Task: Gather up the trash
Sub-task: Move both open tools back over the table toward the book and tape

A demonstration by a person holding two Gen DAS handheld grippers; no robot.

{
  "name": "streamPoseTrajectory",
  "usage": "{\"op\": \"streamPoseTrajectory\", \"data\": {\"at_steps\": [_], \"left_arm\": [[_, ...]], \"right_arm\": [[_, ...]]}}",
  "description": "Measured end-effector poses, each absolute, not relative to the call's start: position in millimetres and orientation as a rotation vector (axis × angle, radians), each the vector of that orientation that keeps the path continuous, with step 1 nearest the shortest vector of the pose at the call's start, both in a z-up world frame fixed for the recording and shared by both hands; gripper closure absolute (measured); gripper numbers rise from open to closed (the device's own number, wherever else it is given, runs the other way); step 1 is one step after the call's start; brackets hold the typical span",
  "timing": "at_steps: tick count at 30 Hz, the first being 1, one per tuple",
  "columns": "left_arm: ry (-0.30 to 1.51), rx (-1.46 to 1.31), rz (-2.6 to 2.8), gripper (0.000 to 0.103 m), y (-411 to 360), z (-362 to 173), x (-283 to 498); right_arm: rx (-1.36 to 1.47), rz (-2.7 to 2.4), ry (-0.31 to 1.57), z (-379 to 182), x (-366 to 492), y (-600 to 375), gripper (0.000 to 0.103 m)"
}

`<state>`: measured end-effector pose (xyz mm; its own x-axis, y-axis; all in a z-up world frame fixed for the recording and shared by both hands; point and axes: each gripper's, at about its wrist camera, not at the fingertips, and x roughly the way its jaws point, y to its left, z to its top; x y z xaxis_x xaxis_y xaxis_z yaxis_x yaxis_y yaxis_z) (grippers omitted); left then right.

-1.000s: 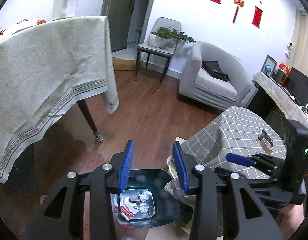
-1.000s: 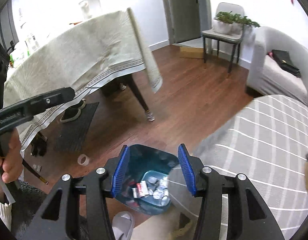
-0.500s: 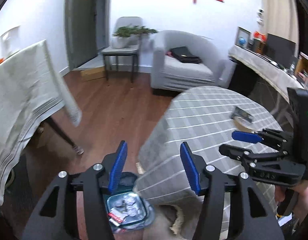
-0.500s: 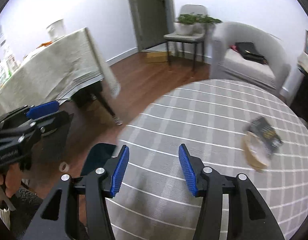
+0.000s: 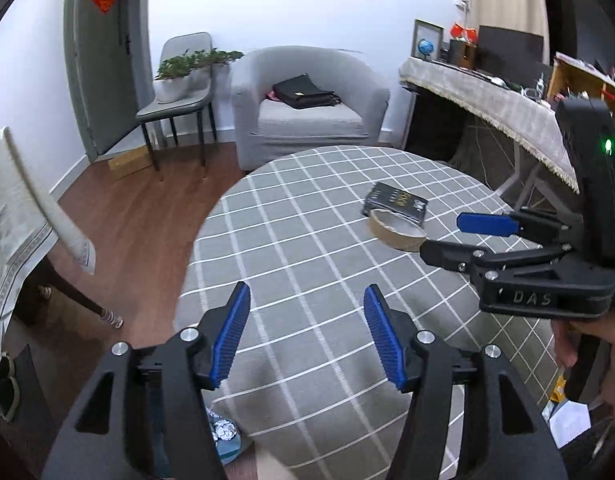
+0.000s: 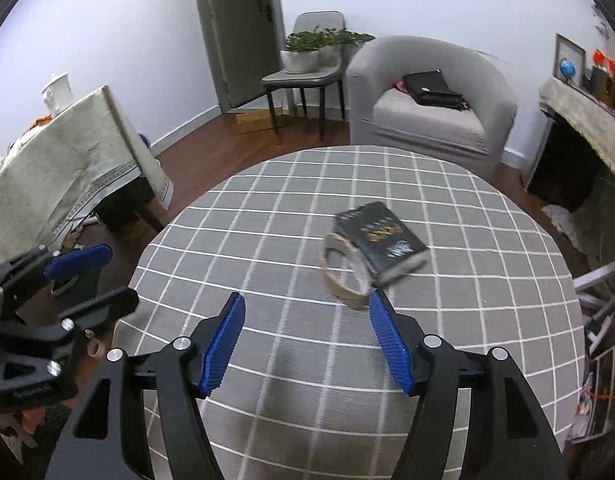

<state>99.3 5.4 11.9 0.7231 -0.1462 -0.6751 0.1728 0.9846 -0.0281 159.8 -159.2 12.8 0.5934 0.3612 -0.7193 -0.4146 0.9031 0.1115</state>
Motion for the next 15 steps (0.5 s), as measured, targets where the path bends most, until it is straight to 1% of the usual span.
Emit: {"op": "streamPoseTrajectory", "data": {"at_steps": [2,9,15], "left_arm": [[0.745,0.039,-0.195,0.038,-7,10,104],[0.77,0.022,-0.223,0.027,-44,0,126],[0.77,0.014,-0.213,0.024,-65,-3,142]], "right_arm": [[-0.066,0.446,0.819,14,160,-168,0.032],[-0.061,0.375,0.83,11,158,-207,0.029],[-0.03,0.318,0.846,7,156,-246,0.028]]}}
